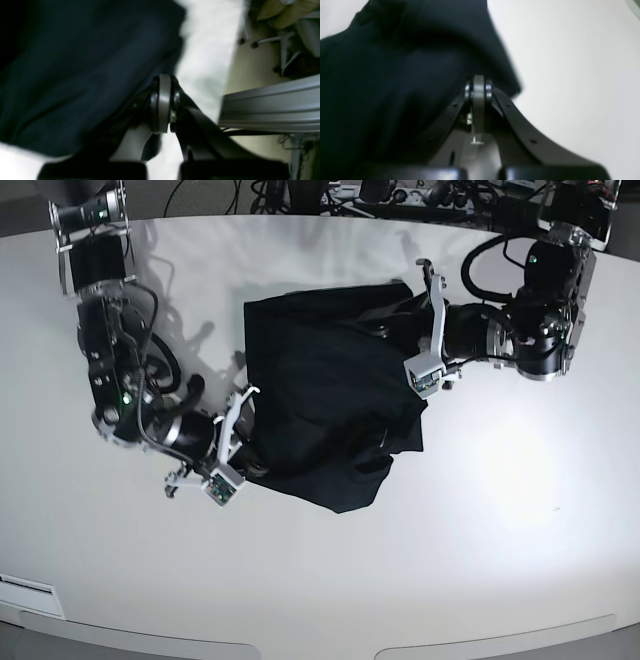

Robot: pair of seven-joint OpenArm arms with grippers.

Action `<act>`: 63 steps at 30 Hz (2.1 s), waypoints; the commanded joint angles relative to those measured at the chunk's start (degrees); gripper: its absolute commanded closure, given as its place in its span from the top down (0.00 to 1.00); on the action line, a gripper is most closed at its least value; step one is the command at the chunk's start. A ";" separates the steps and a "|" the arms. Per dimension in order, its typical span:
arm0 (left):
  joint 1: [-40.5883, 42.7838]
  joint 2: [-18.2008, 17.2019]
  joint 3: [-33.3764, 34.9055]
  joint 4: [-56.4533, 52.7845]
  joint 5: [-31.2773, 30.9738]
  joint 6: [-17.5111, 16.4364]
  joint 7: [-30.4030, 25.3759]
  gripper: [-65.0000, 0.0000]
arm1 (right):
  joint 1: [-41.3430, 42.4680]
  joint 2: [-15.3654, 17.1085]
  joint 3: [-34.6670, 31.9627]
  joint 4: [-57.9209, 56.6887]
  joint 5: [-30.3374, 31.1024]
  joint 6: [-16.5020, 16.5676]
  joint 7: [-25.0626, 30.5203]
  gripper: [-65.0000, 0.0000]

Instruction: Fold the T-shirt properly

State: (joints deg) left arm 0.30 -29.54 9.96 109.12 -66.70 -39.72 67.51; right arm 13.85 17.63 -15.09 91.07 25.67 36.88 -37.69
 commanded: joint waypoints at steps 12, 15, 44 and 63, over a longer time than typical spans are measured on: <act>13.22 5.09 -0.61 3.87 30.29 -0.28 -14.67 0.00 | 17.84 -1.57 -12.68 -24.92 -4.15 2.43 5.99 0.00; 10.34 3.87 -0.59 -0.63 37.55 0.04 -20.52 0.00 | 15.89 -1.40 -12.66 -24.83 0.24 3.12 0.57 0.00; -20.59 2.86 -0.57 -27.93 14.53 -0.28 -11.26 0.00 | -21.97 -0.33 21.27 22.40 21.22 1.46 -7.28 0.00; 15.06 -0.79 -23.63 12.98 -15.32 -0.28 4.57 0.00 | -46.21 -0.81 56.19 36.54 59.33 3.12 -29.40 0.00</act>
State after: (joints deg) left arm 15.92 -29.54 -13.26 121.19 -80.42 -39.70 73.19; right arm -32.18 16.03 40.73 126.65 83.09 39.70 -68.23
